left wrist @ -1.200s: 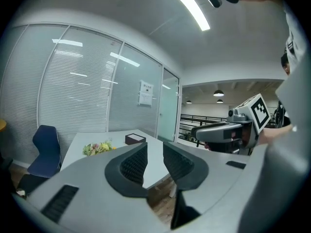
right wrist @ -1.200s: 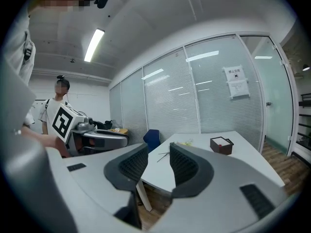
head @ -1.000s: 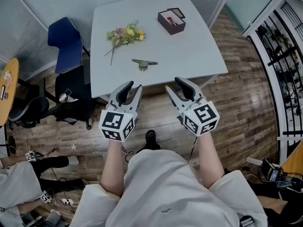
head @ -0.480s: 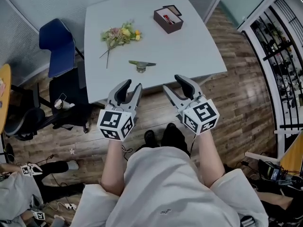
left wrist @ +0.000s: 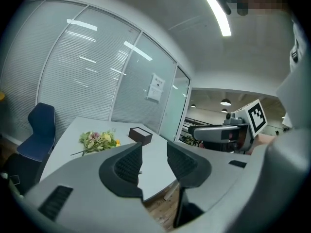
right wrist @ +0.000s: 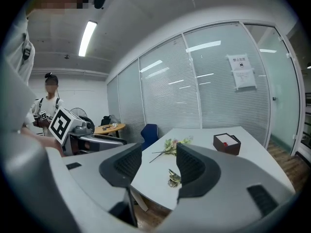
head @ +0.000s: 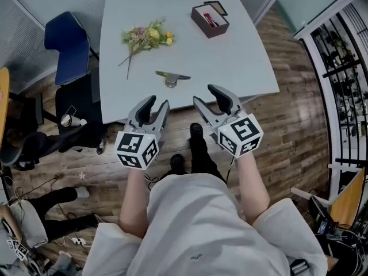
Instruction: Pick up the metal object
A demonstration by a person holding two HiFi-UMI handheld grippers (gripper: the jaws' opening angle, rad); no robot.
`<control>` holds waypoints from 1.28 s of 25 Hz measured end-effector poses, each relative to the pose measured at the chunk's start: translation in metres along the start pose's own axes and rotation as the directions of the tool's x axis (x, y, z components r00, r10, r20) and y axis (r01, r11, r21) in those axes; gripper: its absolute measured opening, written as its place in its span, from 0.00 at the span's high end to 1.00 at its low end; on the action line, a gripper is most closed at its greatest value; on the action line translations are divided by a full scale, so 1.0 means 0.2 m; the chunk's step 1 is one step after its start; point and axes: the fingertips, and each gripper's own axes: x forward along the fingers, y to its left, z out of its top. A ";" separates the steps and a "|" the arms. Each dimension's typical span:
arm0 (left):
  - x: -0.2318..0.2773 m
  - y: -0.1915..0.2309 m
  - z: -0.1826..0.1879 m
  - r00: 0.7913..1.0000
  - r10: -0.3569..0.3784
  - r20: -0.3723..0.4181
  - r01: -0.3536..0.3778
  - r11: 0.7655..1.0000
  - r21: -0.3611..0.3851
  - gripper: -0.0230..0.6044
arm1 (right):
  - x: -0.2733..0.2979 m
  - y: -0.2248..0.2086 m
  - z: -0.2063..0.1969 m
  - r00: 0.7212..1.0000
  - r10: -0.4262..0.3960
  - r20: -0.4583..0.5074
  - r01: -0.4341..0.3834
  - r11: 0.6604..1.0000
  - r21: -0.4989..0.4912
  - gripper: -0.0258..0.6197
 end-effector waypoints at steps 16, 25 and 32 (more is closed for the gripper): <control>0.38 0.27 -0.24 0.978 0.147 -0.147 -0.170 0.973 -0.158 0.70 | 0.47 -0.29 -0.07 0.967 0.220 -0.129 -0.221 0.975 0.004 0.63; 0.58 0.42 -0.40 0.952 0.230 -0.202 -0.283 0.914 -0.293 0.70 | 0.65 -0.43 -0.14 0.921 0.337 -0.194 -0.339 0.940 0.026 0.65; 0.68 0.49 -0.56 0.931 0.276 -0.238 -0.354 0.837 -0.418 0.69 | 0.74 -0.48 -0.24 0.874 0.417 -0.249 -0.420 0.906 0.045 0.65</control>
